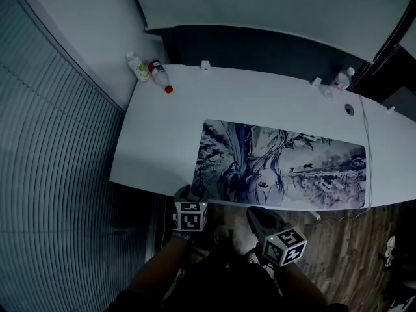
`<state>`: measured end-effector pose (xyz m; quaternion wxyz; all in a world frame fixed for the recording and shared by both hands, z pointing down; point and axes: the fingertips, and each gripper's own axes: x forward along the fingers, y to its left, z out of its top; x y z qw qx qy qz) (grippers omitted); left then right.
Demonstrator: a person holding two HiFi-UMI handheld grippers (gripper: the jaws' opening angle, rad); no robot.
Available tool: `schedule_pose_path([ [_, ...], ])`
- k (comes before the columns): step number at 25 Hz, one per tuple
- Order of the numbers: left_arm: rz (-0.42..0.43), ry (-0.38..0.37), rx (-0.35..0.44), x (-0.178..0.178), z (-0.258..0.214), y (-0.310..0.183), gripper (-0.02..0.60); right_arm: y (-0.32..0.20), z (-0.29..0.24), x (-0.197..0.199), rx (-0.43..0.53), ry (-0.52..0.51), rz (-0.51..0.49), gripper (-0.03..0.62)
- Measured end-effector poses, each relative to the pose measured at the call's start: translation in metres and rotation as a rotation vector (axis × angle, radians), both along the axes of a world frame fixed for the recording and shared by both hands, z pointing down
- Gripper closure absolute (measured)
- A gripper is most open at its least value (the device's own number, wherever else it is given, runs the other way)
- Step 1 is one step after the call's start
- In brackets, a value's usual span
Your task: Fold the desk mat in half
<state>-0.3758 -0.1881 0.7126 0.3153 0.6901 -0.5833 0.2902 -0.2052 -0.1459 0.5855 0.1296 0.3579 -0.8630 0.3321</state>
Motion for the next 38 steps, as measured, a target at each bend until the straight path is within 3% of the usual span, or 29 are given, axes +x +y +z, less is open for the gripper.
schedule_pose_path([
  [7,0.023,-0.009,0.013,0.0,-0.001,0.0,0.348,0.003,0.0,-0.005,-0.002,-0.005,-0.004,0.571],
  [17,0.04,0.027,-0.002,0.012,-0.003,0.0,0.466,0.007,-0.007,0.001,0.018,-0.013,0.034,0.571],
  [28,0.057,0.056,0.041,0.021,-0.021,-0.003,0.529,0.015,-0.012,0.019,0.027,-0.022,0.092,0.571],
  [38,0.068,0.104,0.076,0.031,-0.039,-0.004,0.543,0.019,-0.016,0.035,0.042,-0.03,0.154,0.571],
])
